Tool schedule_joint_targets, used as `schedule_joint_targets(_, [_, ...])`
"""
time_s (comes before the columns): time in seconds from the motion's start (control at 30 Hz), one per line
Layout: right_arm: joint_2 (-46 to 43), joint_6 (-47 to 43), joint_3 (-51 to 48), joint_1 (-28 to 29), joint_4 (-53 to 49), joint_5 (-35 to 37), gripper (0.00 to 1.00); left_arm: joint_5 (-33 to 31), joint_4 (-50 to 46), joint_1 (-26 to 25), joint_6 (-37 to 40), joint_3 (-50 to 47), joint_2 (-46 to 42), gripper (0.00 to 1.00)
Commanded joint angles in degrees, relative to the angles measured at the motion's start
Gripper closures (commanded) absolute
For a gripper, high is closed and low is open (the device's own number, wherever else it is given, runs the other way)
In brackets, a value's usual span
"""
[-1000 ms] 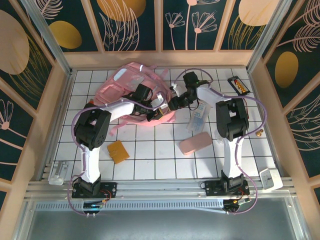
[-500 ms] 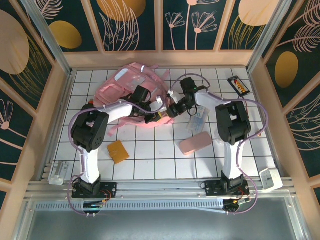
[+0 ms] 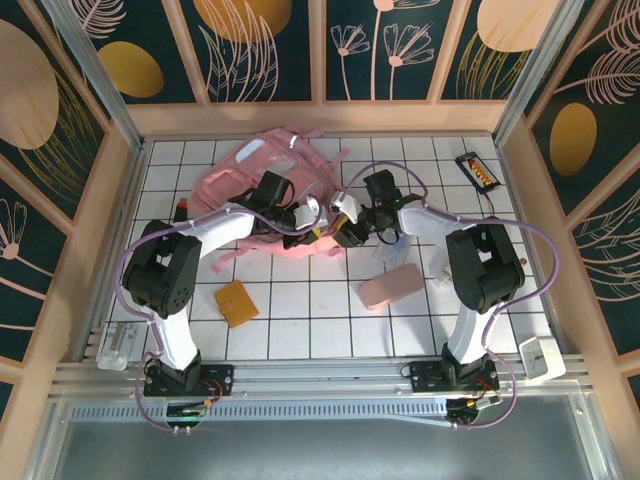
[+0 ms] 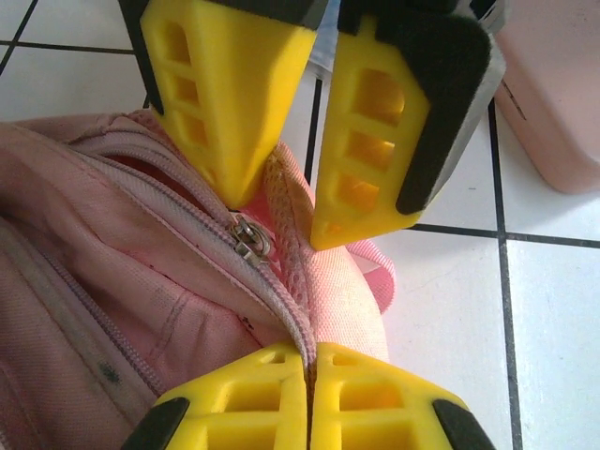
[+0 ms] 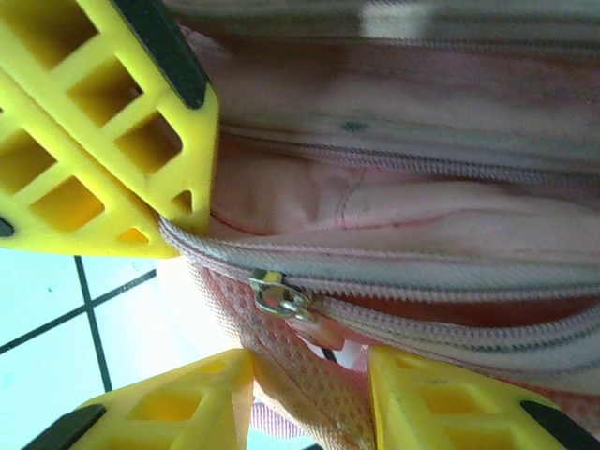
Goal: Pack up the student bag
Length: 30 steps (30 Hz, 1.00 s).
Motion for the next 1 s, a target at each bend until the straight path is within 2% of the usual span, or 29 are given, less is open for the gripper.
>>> schedule_joint_targets(0.0, [-1.16, -0.21, -2.12, 2.04, 4.9, -4.5, 0.63, 7.42, 7.57, -0.27, 1.86, -0.91, -3.94, 1.0])
schedule_joint_targets(0.17, [-2.7, 5.13, -4.36, 2.22, 12.75, -6.08, 0.63, 8.84, 10.33, -0.27, 0.28, -2.04, -4.8, 1.0])
schedule_joint_targets(0.33, [-2.06, 7.85, -5.04, 2.35, 15.23, -6.21, 0.88, 8.8, 10.37, -0.27, 0.46, -2.46, -4.99, 1.0])
schedule_joint_targets(0.47, [-2.98, 10.04, -7.35, 2.3, 18.4, -3.53, 1.0, 8.26, 10.27, -0.27, 1.09, -3.42, -5.59, 1.0])
schedule_joint_targets(0.67, [-7.27, 19.79, -13.24, -0.73, 29.26, -0.12, 1.0, 5.54, 9.77, -0.27, 2.89, -6.0, -7.04, 1.0])
schedule_joint_targets(0.73, [-8.35, 22.42, -14.91, -1.8, 32.09, -1.35, 1.0, 4.97, 9.87, -0.19, 3.17, -6.72, -7.35, 1.0])
schedule_joint_targets(0.9, [-10.07, 21.31, -18.05, -1.47, 34.56, -3.9, 1.0, 5.36, 10.69, -0.16, 2.82, -7.49, -7.36, 1.0])
schedule_joint_targets(0.97, [-10.37, 19.95, -19.2, -1.45, 35.52, -7.01, 1.0, 5.49, 11.06, -0.19, 2.64, -7.49, -7.23, 1.0])
